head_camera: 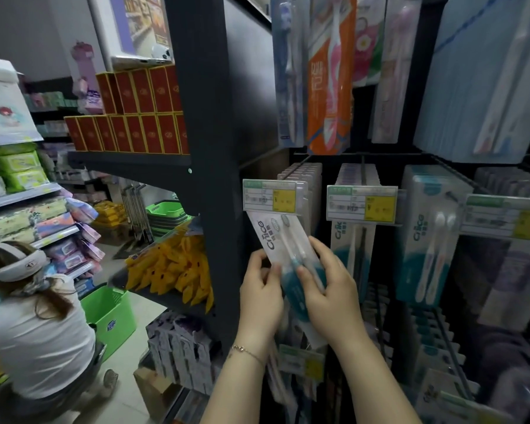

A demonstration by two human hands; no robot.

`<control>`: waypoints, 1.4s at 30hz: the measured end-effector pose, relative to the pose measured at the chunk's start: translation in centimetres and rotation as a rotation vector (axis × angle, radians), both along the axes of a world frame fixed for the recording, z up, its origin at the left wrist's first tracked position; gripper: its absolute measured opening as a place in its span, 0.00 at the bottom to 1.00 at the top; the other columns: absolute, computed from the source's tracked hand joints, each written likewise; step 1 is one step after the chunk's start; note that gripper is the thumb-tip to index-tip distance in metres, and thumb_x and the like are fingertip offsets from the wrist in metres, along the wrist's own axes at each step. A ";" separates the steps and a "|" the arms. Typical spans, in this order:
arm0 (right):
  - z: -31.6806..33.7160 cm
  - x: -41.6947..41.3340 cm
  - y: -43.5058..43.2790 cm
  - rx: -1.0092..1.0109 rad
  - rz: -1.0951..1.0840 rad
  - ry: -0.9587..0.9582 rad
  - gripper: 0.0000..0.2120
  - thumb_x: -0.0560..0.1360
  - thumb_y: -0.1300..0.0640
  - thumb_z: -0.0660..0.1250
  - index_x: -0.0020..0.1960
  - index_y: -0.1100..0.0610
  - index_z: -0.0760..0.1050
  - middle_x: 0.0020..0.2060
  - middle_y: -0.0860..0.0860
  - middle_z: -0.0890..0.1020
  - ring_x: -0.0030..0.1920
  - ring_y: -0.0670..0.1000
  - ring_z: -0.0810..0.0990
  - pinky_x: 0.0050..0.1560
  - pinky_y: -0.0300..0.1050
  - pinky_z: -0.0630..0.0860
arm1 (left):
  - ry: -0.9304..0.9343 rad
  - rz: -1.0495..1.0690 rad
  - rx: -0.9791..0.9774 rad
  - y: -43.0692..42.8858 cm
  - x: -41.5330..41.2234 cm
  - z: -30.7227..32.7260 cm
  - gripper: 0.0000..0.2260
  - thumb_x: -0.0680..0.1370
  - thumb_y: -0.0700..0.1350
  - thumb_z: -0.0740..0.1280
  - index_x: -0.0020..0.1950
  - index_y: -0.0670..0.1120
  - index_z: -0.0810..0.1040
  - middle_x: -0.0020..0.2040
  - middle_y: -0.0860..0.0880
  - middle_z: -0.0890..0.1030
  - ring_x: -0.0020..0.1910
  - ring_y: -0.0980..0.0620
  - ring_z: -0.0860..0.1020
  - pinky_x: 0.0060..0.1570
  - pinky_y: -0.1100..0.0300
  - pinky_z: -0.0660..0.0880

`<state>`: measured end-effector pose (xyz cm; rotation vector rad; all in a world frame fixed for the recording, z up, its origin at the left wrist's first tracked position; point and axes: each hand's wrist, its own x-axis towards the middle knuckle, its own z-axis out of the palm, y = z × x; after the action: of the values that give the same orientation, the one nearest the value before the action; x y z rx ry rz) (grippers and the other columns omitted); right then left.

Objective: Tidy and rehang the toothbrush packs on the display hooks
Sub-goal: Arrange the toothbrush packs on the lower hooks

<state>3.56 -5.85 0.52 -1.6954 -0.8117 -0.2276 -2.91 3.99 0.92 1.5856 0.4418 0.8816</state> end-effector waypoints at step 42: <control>-3.1 -0.8 -1.4 -0.260 -0.212 -0.222 0.10 0.76 0.56 0.67 0.57 0.53 0.73 0.50 0.47 0.74 0.54 0.49 0.73 0.56 0.52 0.75 | 0.364 0.122 0.879 1.7 -2.6 -1.4 0.14 0.80 0.43 0.67 0.65 0.45 0.74 0.58 0.47 0.74 0.53 0.45 0.77 0.47 0.46 0.79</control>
<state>2.78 -7.27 -2.61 -2.0290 -0.8519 -0.4792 -5.53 5.72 -0.49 2.5731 0.4299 0.9372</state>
